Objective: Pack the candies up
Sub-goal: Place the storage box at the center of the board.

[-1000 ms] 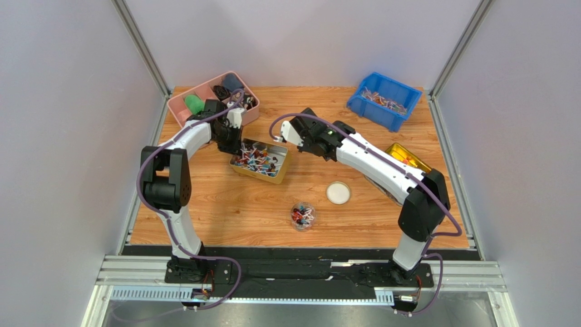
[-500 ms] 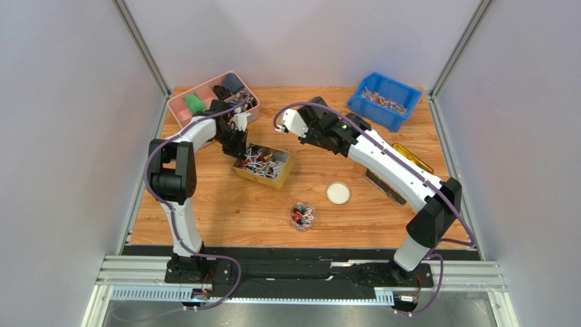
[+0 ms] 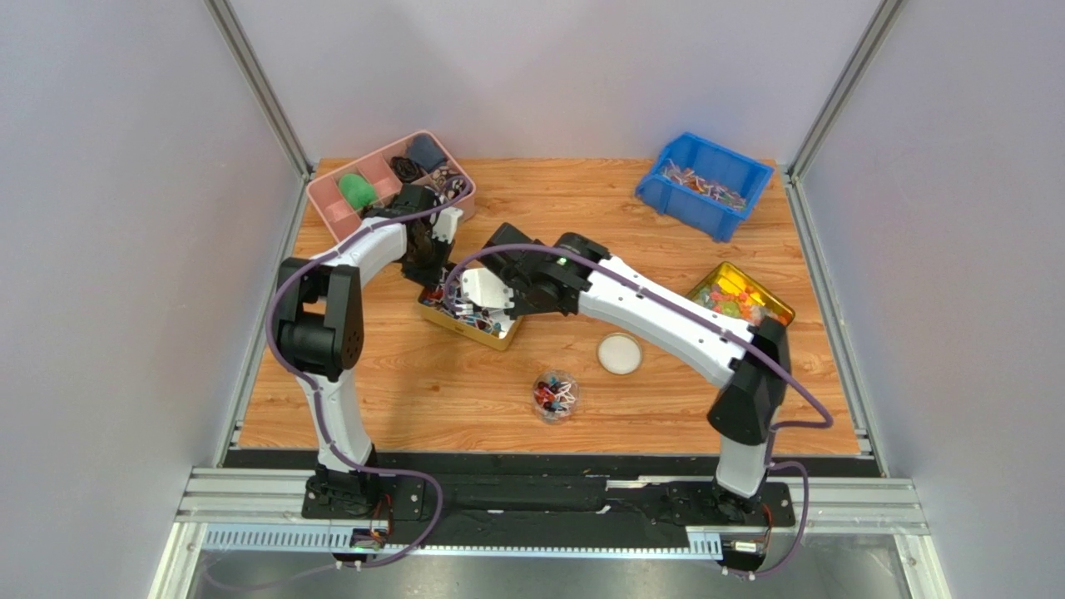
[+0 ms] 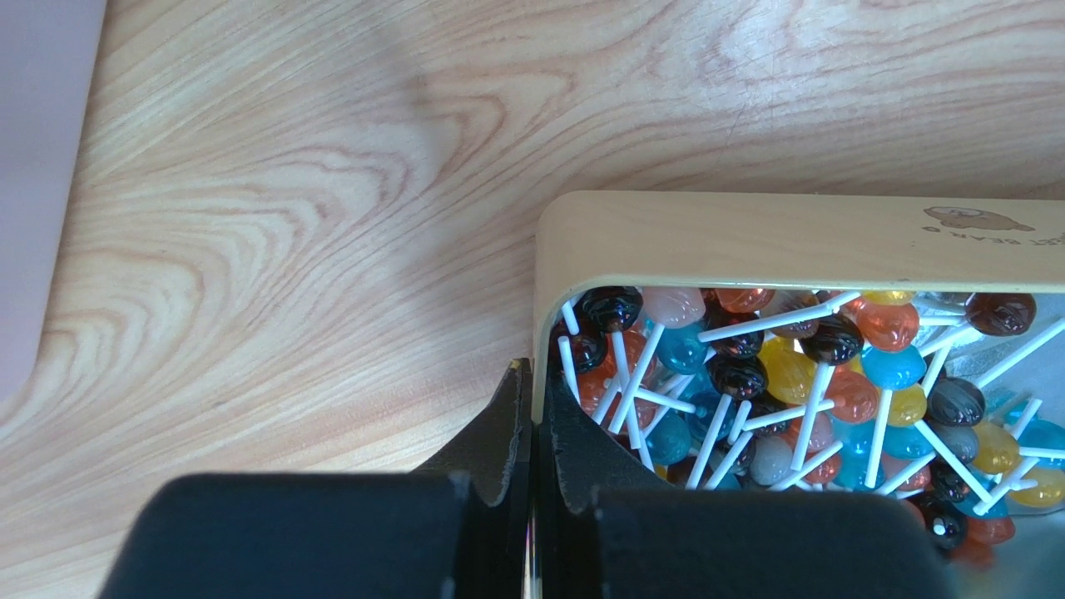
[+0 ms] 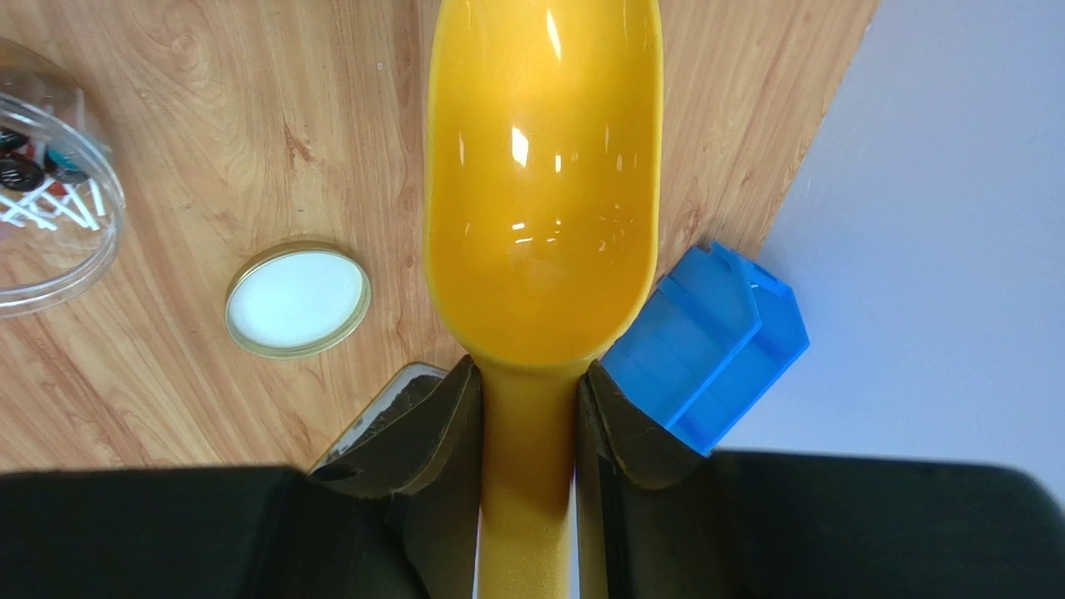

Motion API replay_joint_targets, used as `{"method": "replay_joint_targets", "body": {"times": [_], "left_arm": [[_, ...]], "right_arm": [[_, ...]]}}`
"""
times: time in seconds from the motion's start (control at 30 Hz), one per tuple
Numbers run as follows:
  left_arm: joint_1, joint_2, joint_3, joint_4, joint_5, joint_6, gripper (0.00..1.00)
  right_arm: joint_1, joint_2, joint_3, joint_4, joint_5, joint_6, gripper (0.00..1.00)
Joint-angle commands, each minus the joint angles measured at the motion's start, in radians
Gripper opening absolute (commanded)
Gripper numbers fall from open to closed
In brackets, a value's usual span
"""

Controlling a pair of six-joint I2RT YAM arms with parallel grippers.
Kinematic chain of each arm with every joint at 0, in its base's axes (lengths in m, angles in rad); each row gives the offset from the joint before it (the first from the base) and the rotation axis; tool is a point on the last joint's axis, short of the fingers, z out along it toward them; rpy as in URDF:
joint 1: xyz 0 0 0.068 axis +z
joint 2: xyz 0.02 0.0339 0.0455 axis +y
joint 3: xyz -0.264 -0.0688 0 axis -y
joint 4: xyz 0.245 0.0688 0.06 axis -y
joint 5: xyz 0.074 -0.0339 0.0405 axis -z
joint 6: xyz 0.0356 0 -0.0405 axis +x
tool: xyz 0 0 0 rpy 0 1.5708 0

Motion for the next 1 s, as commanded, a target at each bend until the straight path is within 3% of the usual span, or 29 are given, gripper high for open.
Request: {"method": "replay_joint_targets", "body": {"times": [0.0, 0.57, 0.8, 0.97], "left_arm": [[-0.012, -0.074, 0.002, 0.020, -0.009, -0.017, 0.00], [-0.018, -0.069, 0.002, 0.027, 0.037, -0.025, 0.00], [-0.021, -0.077, 0.002, 0.030, 0.051, -0.028, 0.00], [-0.022, -0.083, 0.000, 0.032, 0.052, -0.029, 0.00]], "right_arm": [[0.004, 0.116, 0.119, -0.068, 0.082, -0.063, 0.00], [0.047, 0.429, 0.277, -0.094, 0.272, -0.192, 0.00], [0.064, 0.515, 0.349, -0.141, 0.240, -0.191, 0.00], [0.078, 0.558, 0.428, -0.213, 0.133, -0.146, 0.00]]}}
